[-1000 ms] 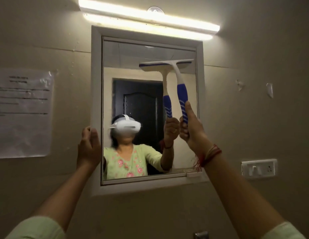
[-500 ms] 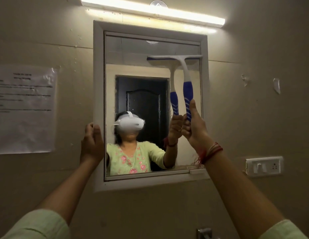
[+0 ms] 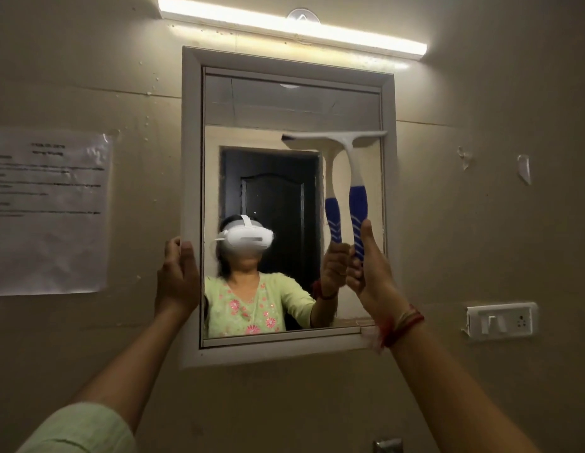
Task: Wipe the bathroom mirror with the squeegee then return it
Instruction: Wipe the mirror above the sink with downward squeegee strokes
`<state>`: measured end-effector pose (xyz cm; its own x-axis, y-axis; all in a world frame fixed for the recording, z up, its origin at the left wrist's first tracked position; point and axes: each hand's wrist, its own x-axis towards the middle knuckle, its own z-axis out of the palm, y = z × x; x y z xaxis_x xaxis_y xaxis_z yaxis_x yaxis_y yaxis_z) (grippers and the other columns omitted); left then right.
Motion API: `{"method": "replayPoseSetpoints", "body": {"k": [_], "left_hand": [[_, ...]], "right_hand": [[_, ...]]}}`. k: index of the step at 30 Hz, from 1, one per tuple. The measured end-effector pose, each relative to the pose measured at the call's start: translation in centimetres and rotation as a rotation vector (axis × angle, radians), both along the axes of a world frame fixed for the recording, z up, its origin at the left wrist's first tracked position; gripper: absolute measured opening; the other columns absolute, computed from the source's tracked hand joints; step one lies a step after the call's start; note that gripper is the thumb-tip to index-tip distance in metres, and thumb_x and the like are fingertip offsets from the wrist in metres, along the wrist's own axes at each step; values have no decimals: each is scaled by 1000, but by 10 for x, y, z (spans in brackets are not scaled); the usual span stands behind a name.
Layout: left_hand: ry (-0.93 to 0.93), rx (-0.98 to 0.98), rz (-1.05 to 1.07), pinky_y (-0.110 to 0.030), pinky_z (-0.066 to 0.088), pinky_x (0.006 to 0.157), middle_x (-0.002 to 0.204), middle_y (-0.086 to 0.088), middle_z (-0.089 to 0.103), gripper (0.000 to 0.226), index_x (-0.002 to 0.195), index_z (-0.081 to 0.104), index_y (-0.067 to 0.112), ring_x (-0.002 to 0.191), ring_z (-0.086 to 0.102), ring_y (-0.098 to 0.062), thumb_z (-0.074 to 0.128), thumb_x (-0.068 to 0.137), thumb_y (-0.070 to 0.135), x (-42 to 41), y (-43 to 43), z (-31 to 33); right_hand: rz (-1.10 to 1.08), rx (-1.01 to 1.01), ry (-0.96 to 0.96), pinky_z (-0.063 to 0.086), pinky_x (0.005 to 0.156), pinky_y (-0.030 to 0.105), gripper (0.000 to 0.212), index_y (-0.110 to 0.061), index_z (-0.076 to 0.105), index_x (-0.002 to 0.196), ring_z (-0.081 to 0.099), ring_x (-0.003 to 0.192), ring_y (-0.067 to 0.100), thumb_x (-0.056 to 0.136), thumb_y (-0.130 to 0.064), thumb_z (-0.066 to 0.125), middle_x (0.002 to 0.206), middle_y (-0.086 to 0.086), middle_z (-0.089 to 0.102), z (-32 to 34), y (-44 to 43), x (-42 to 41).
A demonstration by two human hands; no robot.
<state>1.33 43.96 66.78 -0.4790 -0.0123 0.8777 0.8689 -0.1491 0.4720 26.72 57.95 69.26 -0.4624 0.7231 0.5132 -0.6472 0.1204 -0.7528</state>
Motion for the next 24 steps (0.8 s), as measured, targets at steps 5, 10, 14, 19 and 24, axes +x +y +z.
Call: {"method": "replayPoseSetpoints", "body": {"k": [5,10,14,19,24], "left_hand": [[18,9,-14,-34,33,70,93,-27,58,43,108,46,3,87,56,-42,25,97,38,0,-1,-1],[15,14,-16,-34,33,70,95,-28,57,48,108,45,2,87,55,-41,23,94,43,0,-1,0],[4,8,-21,-34,34,72,98,-28,58,46,113,45,3,91,55,-42,24,95,41,-2,0,-1],[16,6,-21,-37,35,71,97,-30,57,48,109,45,1,89,55,-43,23,95,41,-1,-1,-1],[23,13,-19,-36,33,68,91,-28,57,53,106,45,2,85,55,-42,20,91,47,-2,-1,0]], "right_hand": [[-47,12,-38,27,32,15,54,-23,64,47,37,30,3,75,-68,51,39,-6,48,-43,-2,10],[-56,6,-20,33,33,15,55,-22,64,46,40,30,4,70,-70,53,40,-5,48,-17,-3,5],[-39,1,-20,32,37,17,56,-16,60,64,40,34,7,68,-72,54,45,-5,48,-19,2,-2],[-13,-15,-44,30,32,14,52,-22,63,51,40,31,4,73,-68,51,40,-7,48,-65,-6,6],[-104,-85,-77,28,32,16,53,-17,53,57,35,32,5,72,-68,51,41,-7,43,-77,-12,5]]}}
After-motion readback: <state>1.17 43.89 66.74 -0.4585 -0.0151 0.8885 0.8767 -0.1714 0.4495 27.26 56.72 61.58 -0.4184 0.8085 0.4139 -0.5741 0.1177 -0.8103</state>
